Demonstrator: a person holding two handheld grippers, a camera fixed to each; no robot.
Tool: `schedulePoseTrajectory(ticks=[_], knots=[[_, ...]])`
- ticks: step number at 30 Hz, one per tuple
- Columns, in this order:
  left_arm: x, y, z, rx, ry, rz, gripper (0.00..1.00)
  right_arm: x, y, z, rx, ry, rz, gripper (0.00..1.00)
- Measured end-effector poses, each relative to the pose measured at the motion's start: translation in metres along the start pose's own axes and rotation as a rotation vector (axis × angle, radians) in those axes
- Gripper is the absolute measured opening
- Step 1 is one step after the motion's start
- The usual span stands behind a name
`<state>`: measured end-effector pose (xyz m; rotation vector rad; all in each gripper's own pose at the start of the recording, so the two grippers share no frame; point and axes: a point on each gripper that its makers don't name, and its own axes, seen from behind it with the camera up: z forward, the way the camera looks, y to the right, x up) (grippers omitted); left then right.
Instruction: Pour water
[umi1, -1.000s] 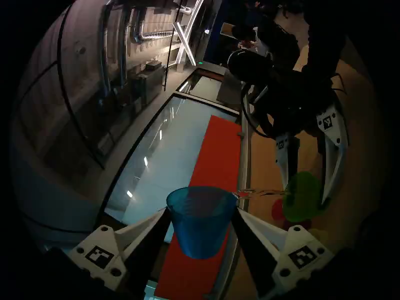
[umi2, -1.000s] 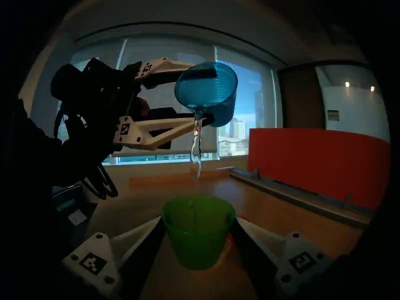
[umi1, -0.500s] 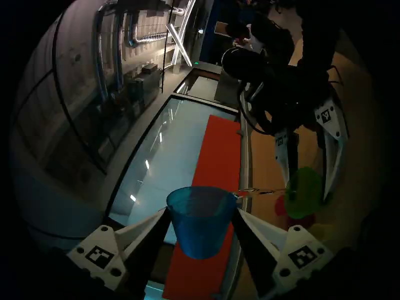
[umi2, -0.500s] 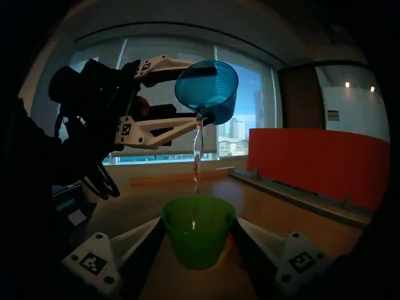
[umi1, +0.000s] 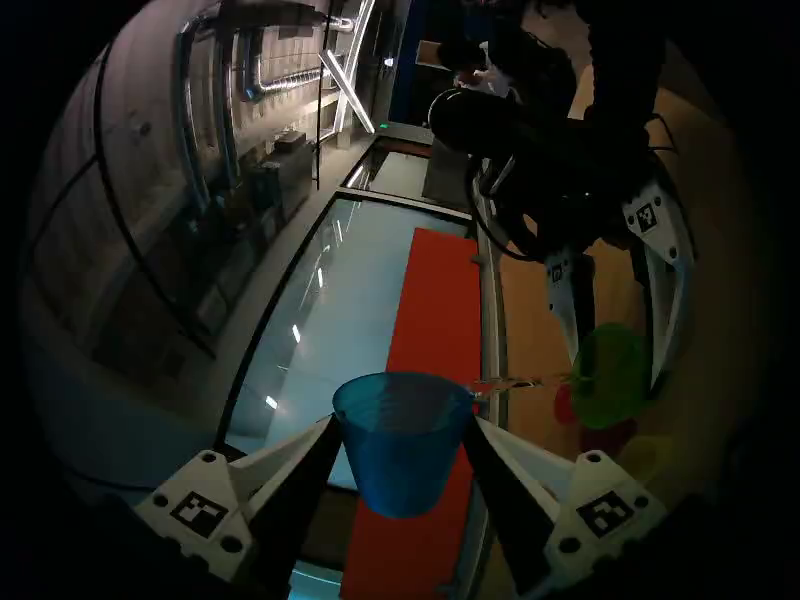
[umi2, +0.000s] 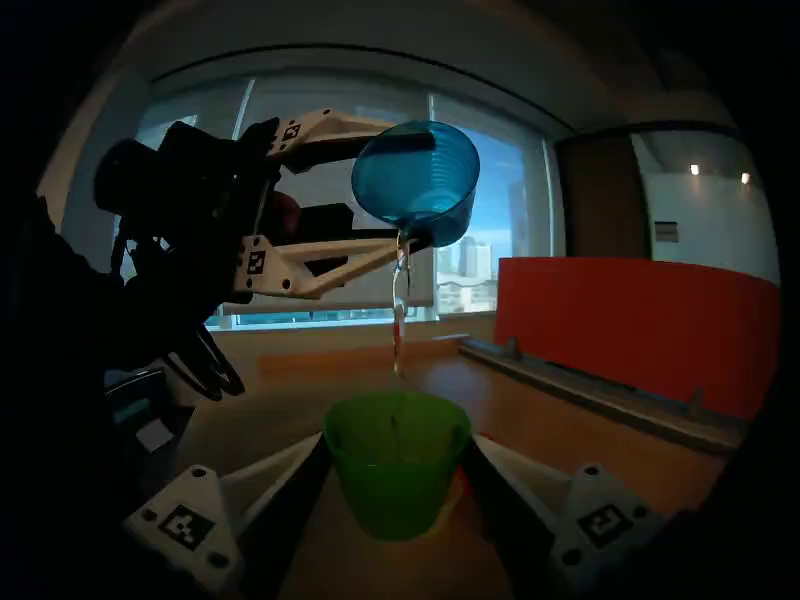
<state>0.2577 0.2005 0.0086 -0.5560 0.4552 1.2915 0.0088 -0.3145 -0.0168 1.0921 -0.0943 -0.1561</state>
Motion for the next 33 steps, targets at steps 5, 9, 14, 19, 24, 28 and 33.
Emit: schedulePoseTrajectory(ticks=[5,9,14,19,24,28,33], knots=[[0.0013,-0.0011,0.0007,0.004,0.002,0.017,0.85,-0.0028,0.0014,-0.0011,-0.002,0.001,0.000,0.90],[0.0024,-0.0018,0.0009,0.005,0.002,0.034,0.85,-0.0028,0.0016,-0.0015,-0.002,0.004,0.002,0.89],[0.0017,-0.0035,-0.0005,0.008,-0.002,0.061,0.85,-0.0028,0.0016,-0.0013,-0.005,0.004,0.000,0.90],[0.0020,-0.0040,0.0009,0.014,-0.005,0.078,0.85,-0.0015,0.0016,-0.0008,-0.005,0.006,0.000,0.89],[0.0007,-0.0048,0.0056,0.020,-0.007,0.099,0.85,-0.0014,0.0020,-0.0003,-0.007,0.006,-0.002,0.89],[0.0017,-0.0048,0.0075,0.023,-0.008,0.116,0.85,-0.0016,0.0023,0.0000,-0.008,0.006,-0.001,0.90],[0.0047,-0.0042,0.0064,0.022,-0.004,0.136,0.85,-0.0013,0.0018,-0.0003,-0.008,0.006,-0.002,0.90]])
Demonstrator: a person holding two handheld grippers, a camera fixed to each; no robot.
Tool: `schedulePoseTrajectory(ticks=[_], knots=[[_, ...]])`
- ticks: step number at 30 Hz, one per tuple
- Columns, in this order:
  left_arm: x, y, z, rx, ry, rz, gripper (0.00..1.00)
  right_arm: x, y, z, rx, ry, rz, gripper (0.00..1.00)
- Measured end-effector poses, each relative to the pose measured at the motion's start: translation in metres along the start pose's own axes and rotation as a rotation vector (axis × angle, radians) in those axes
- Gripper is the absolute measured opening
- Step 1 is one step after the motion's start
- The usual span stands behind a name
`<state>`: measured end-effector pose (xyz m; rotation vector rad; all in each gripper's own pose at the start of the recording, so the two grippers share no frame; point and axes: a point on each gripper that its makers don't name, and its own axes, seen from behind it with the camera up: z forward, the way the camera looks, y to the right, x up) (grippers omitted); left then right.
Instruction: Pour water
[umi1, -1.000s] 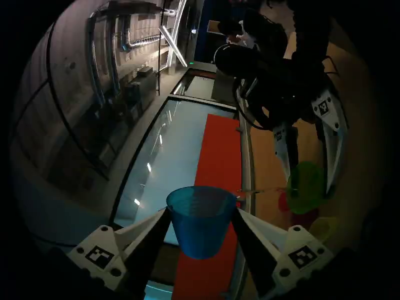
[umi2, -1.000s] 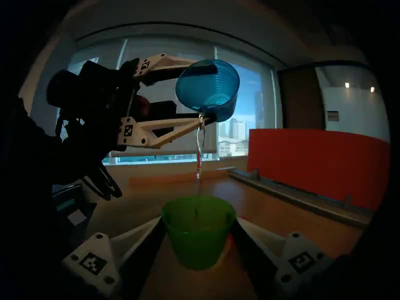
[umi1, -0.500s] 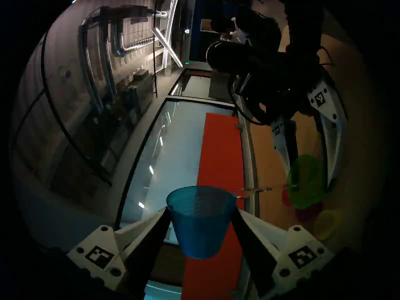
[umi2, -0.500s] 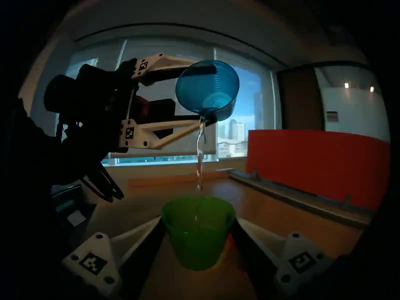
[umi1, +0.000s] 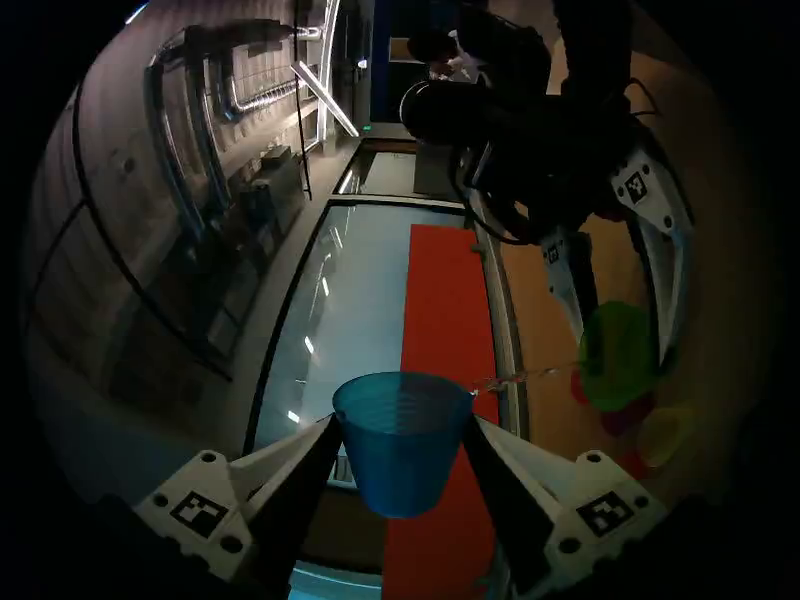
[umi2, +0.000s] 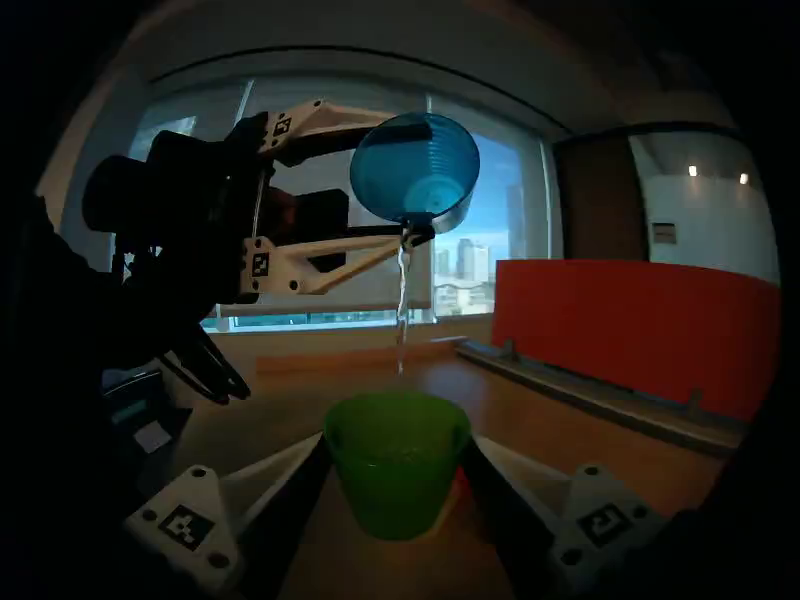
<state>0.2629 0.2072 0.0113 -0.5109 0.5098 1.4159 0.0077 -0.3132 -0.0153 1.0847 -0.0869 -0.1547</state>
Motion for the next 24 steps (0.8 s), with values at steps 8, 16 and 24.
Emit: schedulePoseTrajectory(ticks=[8,16,24], knots=[[0.001,-0.001,-0.003,-0.007,-0.005,0.045,0.85,0.002,0.001,0.000,-0.003,0.004,-0.002,0.90],[0.007,-0.007,-0.004,-0.002,0.010,0.067,0.85,0.004,0.002,0.000,-0.007,0.004,-0.004,0.89],[0.013,-0.011,-0.006,0.012,0.019,0.101,0.85,0.004,0.003,-0.001,-0.011,0.006,-0.006,0.90]])
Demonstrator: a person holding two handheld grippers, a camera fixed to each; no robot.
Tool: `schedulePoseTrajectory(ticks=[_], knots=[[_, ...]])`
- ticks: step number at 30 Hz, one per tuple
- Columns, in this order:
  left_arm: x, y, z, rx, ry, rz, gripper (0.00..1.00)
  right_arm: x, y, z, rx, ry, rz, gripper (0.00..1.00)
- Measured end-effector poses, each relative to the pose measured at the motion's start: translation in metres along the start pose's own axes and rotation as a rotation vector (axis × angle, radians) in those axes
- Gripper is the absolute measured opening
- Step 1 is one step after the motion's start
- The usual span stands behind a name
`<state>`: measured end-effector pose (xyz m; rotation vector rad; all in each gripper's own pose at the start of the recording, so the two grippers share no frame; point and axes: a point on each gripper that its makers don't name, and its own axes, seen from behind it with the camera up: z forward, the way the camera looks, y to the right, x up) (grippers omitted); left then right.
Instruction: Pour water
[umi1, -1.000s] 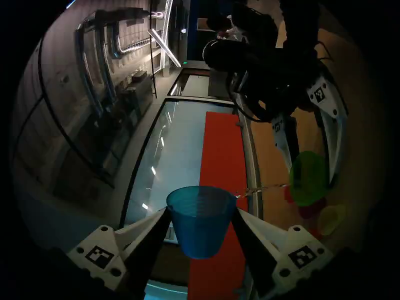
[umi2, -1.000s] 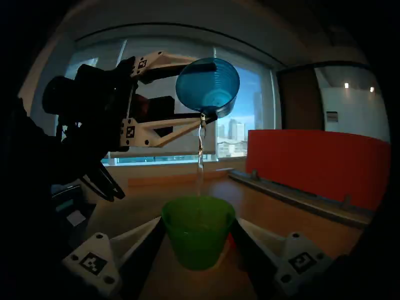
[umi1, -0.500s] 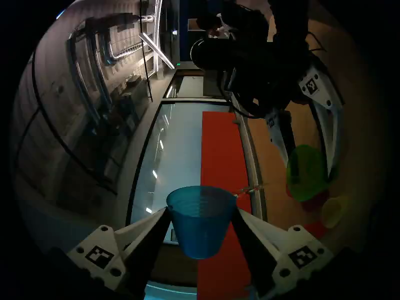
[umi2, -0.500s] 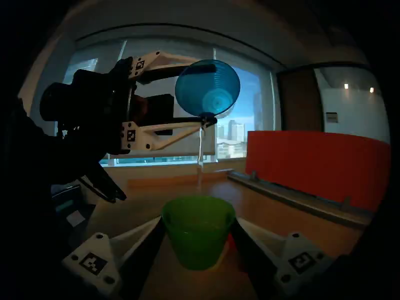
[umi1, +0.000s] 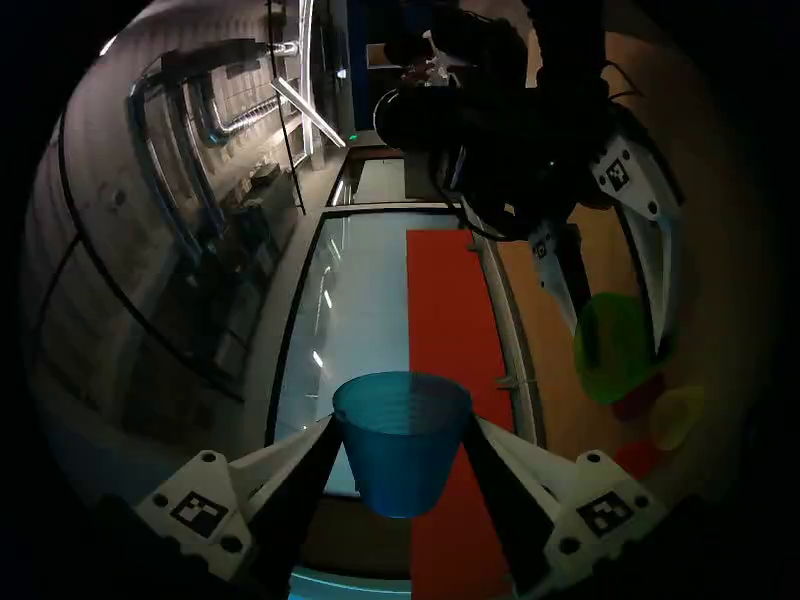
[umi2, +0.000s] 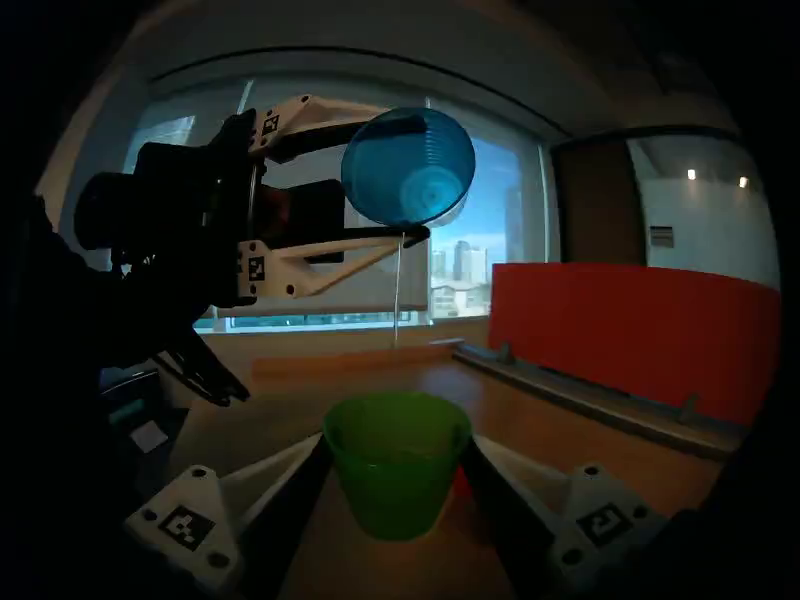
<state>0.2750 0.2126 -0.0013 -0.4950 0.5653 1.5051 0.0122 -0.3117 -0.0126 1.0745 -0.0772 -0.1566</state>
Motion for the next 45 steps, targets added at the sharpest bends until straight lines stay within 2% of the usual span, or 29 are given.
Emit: schedulePoseTrajectory(ticks=[15,33,36,39,42,45], knots=[[0.007,0.007,-0.004,0.000,0.004,0.014,0.84,0.002,0.002,-0.002,-0.006,0.004,-0.002,0.89],[-0.002,-0.004,0.004,0.010,0.011,-0.005,0.85,0.004,0.003,-0.002,-0.010,0.006,-0.005,0.89],[-0.004,-0.006,0.005,0.014,0.010,-0.025,0.85,0.004,0.003,-0.002,-0.010,0.005,-0.004,0.89],[-0.008,-0.004,0.005,0.017,0.006,-0.076,0.85,0.004,0.003,-0.002,-0.012,0.008,-0.006,0.90],[-0.010,-0.002,0.005,0.019,0.007,-0.147,0.84,0.005,0.002,-0.003,-0.012,0.009,-0.005,0.90],[-0.012,0.000,0.005,0.022,0.013,-0.251,0.84,0.006,0.003,-0.003,-0.017,0.010,-0.006,0.89]])
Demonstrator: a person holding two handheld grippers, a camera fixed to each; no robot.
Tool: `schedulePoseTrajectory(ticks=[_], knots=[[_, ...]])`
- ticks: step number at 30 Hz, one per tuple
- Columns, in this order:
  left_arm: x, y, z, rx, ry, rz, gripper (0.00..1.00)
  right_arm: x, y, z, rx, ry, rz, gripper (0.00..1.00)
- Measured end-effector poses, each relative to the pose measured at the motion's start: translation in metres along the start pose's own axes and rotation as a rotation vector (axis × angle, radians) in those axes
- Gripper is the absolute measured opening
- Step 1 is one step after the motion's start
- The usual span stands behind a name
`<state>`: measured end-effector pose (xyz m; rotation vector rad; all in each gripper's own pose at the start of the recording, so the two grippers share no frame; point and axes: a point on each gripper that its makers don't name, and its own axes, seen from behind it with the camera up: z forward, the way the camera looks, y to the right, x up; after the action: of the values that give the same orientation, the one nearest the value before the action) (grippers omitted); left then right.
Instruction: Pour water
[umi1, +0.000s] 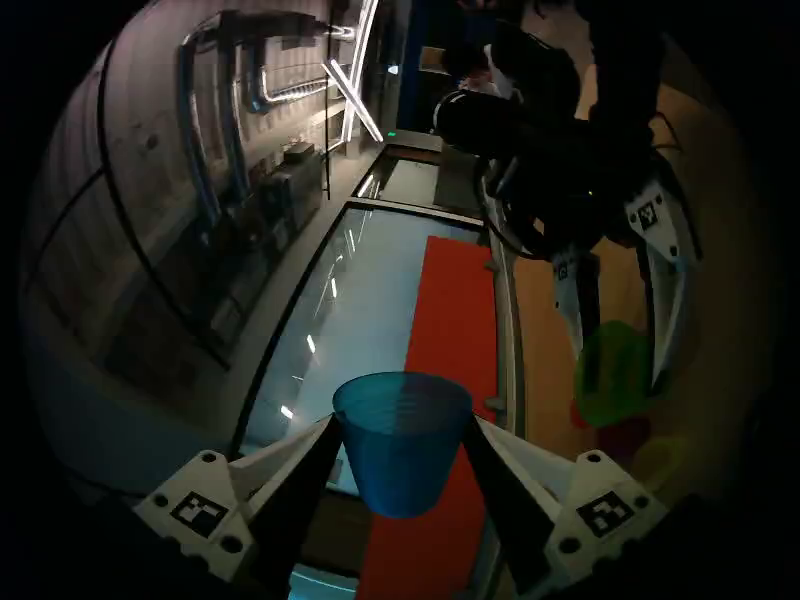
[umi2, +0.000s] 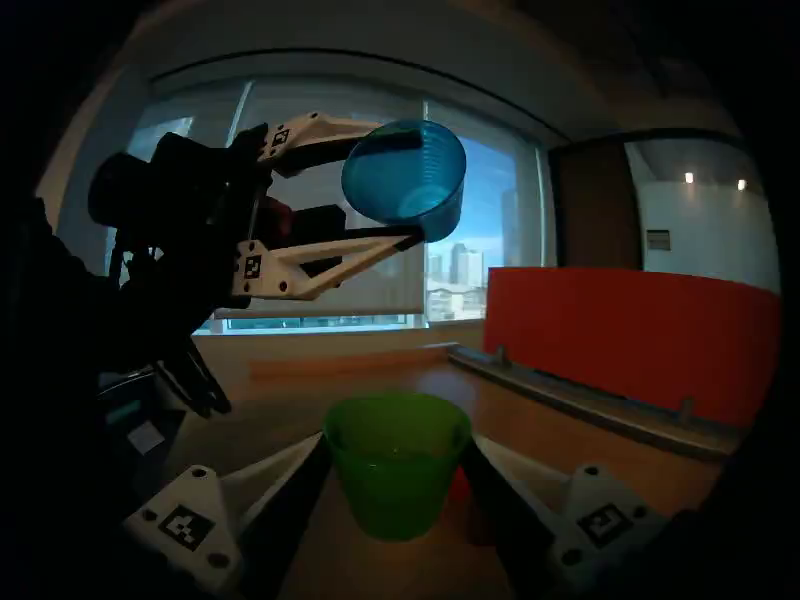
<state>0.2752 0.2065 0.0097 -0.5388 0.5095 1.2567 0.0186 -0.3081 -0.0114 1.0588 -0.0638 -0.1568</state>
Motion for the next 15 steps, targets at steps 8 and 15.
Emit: schedulePoseTrajectory(ticks=[8,15], knots=[[-0.010,0.000,-0.002,0.004,0.002,-0.332,0.85,0.003,0.003,-0.003,-0.008,0.006,-0.002,0.89],[-0.019,-0.006,-0.005,0.031,-0.006,-0.525,0.85,0.004,0.006,-0.006,-0.016,0.012,-0.003,0.90]])
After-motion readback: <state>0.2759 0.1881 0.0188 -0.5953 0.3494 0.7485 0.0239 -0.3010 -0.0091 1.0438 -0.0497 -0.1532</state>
